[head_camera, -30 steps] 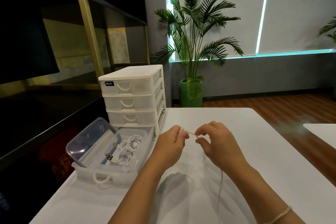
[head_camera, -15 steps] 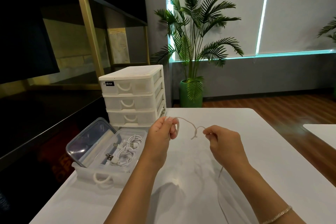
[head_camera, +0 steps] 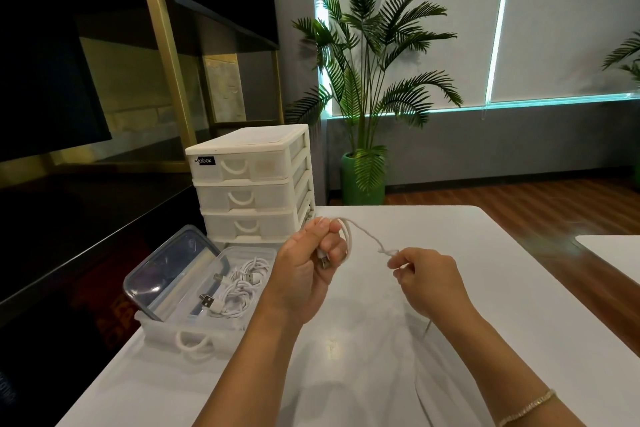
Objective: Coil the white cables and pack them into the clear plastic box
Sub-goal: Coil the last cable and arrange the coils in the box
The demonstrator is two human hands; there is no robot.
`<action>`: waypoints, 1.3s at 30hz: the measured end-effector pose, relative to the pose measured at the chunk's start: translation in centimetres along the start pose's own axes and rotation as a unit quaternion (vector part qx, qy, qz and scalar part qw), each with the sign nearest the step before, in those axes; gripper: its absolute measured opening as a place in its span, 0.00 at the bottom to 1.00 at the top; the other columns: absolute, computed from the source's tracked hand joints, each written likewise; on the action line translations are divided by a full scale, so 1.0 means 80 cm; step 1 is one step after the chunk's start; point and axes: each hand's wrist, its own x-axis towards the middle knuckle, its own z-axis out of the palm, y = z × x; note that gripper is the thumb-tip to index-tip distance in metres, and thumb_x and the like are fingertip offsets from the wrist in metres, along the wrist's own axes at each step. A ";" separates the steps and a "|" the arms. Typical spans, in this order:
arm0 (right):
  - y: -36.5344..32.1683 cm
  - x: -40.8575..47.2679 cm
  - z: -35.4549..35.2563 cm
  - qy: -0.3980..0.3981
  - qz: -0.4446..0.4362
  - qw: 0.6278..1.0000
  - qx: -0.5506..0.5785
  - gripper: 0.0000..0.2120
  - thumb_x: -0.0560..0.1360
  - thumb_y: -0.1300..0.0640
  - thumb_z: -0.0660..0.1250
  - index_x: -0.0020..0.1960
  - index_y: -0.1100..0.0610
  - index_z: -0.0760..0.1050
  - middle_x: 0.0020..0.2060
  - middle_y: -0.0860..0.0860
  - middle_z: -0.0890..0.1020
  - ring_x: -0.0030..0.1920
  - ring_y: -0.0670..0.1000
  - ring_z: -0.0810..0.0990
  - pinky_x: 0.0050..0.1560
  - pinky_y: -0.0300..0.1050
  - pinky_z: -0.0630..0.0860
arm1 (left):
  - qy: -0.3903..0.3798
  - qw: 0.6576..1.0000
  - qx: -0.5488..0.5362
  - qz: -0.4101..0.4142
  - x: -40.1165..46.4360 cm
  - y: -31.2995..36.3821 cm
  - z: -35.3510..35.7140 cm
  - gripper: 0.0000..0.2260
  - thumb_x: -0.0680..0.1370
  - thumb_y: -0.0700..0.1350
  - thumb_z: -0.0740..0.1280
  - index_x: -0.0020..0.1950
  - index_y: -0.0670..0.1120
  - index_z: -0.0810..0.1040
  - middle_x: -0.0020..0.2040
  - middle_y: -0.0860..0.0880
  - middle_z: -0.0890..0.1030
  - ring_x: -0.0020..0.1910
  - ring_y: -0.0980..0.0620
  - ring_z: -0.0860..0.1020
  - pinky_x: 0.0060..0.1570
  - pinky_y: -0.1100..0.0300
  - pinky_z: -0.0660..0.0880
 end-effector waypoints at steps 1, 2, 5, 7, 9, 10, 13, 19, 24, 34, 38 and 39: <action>0.002 0.000 0.000 -0.005 0.006 1.000 -0.006 0.11 0.77 0.65 0.61 0.53 0.55 0.79 0.51 0.51 0.82 0.40 0.43 0.73 0.44 0.30 0.68 | 0.001 0.999 -0.035 0.007 0.001 0.003 -0.002 0.14 0.78 0.41 0.57 0.36 0.40 0.76 0.24 0.50 0.69 0.25 0.56 0.69 0.28 0.68 0.71; 0.003 0.000 0.000 -0.008 0.011 1.000 -0.009 0.11 0.77 0.65 0.61 0.53 0.55 0.80 0.51 0.51 0.82 0.41 0.44 0.74 0.44 0.31 0.68 | 0.004 0.998 -0.066 0.014 0.002 0.005 -0.004 0.16 0.78 0.40 0.57 0.34 0.40 0.78 0.24 0.50 0.69 0.25 0.56 0.69 0.28 0.68 0.71; 0.003 0.000 0.000 -0.009 0.014 1.000 -0.010 0.11 0.77 0.64 0.61 0.52 0.55 0.80 0.52 0.52 0.82 0.41 0.45 0.74 0.45 0.32 0.69 | 0.018 0.990 -0.138 0.025 0.006 0.009 -0.007 0.19 0.78 0.41 0.56 0.30 0.41 0.79 0.24 0.50 0.68 0.25 0.56 0.68 0.27 0.68 0.71; 0.001 0.000 0.000 -0.009 0.015 1.000 -0.017 0.10 0.77 0.64 0.61 0.52 0.55 0.80 0.52 0.52 0.81 0.42 0.46 0.73 0.47 0.33 0.69 | 0.029 0.984 -0.173 0.028 0.007 0.010 -0.009 0.21 0.80 0.41 0.54 0.31 0.41 0.79 0.25 0.50 0.68 0.24 0.56 0.68 0.27 0.68 0.71; -0.001 0.000 -0.001 -0.006 0.019 1.000 -0.020 0.11 0.77 0.64 0.61 0.52 0.55 0.80 0.53 0.52 0.81 0.45 0.47 0.75 0.48 0.34 0.69 | 0.035 0.978 -0.202 0.037 0.008 0.013 -0.010 0.20 0.79 0.40 0.55 0.32 0.40 0.79 0.25 0.50 0.69 0.24 0.56 0.69 0.26 0.68 0.71; -0.001 0.000 -0.001 -0.004 0.022 1.000 -0.021 0.11 0.77 0.64 0.61 0.52 0.55 0.80 0.53 0.52 0.81 0.46 0.48 0.76 0.49 0.35 0.70 | 0.036 0.975 -0.214 0.040 0.008 0.015 -0.011 0.18 0.78 0.40 0.56 0.32 0.40 0.78 0.25 0.50 0.69 0.24 0.57 0.69 0.26 0.69 0.71; -0.002 0.000 -0.001 -0.004 0.030 0.999 -0.020 0.11 0.77 0.64 0.61 0.51 0.55 0.80 0.53 0.53 0.81 0.47 0.49 0.76 0.50 0.35 0.71 | 0.027 0.972 -0.229 0.046 0.008 0.018 -0.012 0.14 0.74 0.41 0.58 0.32 0.41 0.79 0.25 0.51 0.69 0.24 0.57 0.69 0.27 0.69 0.70; 0.003 0.000 0.000 0.001 0.037 0.999 -0.027 0.13 0.76 0.66 0.60 0.49 0.55 0.81 0.51 0.52 0.82 0.42 0.47 0.73 0.46 0.34 0.69 | -0.014 0.972 -0.230 0.040 0.005 0.019 -0.013 0.08 0.70 0.41 0.64 0.33 0.41 0.79 0.25 0.51 0.69 0.24 0.57 0.69 0.27 0.69 0.71; 0.007 -0.002 -0.006 -0.015 0.051 0.997 -0.053 0.11 0.76 0.63 0.62 0.49 0.52 0.81 0.51 0.51 0.82 0.43 0.48 0.76 0.47 0.39 0.73 | -0.007 0.998 -0.060 0.014 0.004 0.005 -0.009 0.11 0.74 0.42 0.59 0.35 0.40 0.76 0.25 0.50 0.68 0.25 0.56 0.68 0.28 0.67 0.71; -0.022 -0.010 -0.018 -0.006 -0.012 0.994 0.105 0.03 0.72 0.56 0.68 0.46 0.50 0.77 0.44 0.42 0.77 0.45 0.43 0.74 0.48 0.38 0.70 | -0.036 0.975 0.220 0.000 0.004 -0.012 -0.011 0.14 0.81 0.42 0.55 0.40 0.43 0.75 0.26 0.54 0.70 0.29 0.57 0.68 0.35 0.66 0.69; -0.026 -0.011 -0.026 0.025 0.046 0.970 0.237 0.03 0.71 0.61 0.67 0.42 0.54 0.76 0.40 0.49 0.79 0.42 0.48 0.77 0.39 0.41 0.74 | -0.044 0.953 0.299 -0.011 0.006 -0.019 -0.021 0.13 0.81 0.43 0.57 0.40 0.46 0.76 0.27 0.55 0.70 0.31 0.56 0.67 0.36 0.65 0.68; -0.026 -0.010 -0.028 0.031 0.063 0.960 0.270 0.03 0.72 0.62 0.66 0.41 0.55 0.75 0.39 0.51 0.79 0.41 0.49 0.77 0.38 0.41 0.74 | -0.044 0.944 0.326 -0.012 0.007 -0.020 -0.024 0.13 0.81 0.43 0.57 0.39 0.47 0.76 0.27 0.55 0.70 0.31 0.56 0.67 0.35 0.66 0.68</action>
